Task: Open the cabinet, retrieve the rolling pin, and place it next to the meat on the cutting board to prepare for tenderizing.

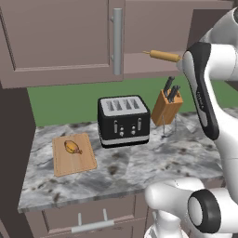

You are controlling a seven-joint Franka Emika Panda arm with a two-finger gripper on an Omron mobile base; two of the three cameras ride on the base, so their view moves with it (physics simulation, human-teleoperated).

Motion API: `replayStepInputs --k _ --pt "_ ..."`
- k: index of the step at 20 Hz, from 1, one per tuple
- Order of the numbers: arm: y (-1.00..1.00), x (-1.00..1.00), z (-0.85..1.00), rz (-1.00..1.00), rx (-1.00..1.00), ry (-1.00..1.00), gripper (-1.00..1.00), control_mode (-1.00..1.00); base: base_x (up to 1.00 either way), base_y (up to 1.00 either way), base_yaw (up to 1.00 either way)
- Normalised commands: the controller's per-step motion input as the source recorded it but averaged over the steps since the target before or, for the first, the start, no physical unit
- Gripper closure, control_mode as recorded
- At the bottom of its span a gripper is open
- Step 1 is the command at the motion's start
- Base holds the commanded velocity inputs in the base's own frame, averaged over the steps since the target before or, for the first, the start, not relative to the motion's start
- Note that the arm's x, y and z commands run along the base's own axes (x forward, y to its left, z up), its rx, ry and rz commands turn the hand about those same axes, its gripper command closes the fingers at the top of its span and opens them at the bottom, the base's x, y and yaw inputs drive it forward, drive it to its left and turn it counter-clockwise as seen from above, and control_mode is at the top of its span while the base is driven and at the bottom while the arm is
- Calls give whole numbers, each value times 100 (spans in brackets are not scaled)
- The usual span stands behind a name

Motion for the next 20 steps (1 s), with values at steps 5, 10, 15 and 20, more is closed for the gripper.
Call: replayStepInputs --k 5,10,15,20 --pt "0 12 -2 7 10 -4 -100 -100 0 0 0" --pt "0 27 0 7 11 0 -100 -100 0 0 0" --pt "0 26 0 7 4 0 -100 -100 0 0 0" --pt "0 17 0 4 0 -2 -100 -100 0 0 0"
